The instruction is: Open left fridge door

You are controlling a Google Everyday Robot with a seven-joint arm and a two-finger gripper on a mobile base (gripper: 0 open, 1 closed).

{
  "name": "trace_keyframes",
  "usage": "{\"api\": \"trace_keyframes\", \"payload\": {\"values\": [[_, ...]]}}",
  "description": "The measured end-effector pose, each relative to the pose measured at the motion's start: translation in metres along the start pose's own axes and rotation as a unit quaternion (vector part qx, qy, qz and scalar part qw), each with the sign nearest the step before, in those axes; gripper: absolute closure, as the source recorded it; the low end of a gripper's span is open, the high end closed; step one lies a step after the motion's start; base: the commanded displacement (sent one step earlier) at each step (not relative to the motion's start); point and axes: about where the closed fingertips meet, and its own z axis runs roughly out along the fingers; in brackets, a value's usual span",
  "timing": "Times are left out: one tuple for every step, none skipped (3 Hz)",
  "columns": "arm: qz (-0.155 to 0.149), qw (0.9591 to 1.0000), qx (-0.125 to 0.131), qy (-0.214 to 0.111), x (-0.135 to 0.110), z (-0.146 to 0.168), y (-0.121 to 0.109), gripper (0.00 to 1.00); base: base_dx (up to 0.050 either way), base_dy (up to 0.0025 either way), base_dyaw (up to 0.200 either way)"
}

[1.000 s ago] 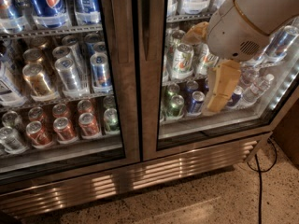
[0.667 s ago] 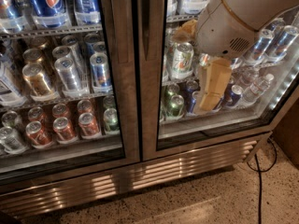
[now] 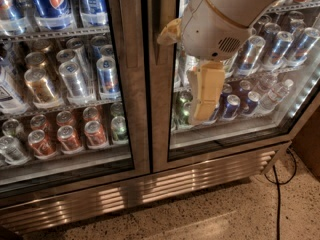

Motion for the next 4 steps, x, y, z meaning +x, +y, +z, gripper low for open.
{"api": "trace_keyframes", "payload": {"values": [[-0.006, 0.9992, 0.005, -0.038, 0.001, -0.003, 0.001, 0.00, 0.000, 0.00000, 0.000], [-0.006, 0.9926, 0.021, -0.120, 0.019, -0.001, 0.003, 0.00, 0.000, 0.00000, 0.000], [-0.014, 0.9865, 0.025, -0.161, 0.007, -0.008, 0.007, 0.00, 0.000, 0.00000, 0.000], [-0.014, 0.9865, 0.025, -0.161, 0.007, -0.008, 0.007, 0.00, 0.000, 0.00000, 0.000]]}}
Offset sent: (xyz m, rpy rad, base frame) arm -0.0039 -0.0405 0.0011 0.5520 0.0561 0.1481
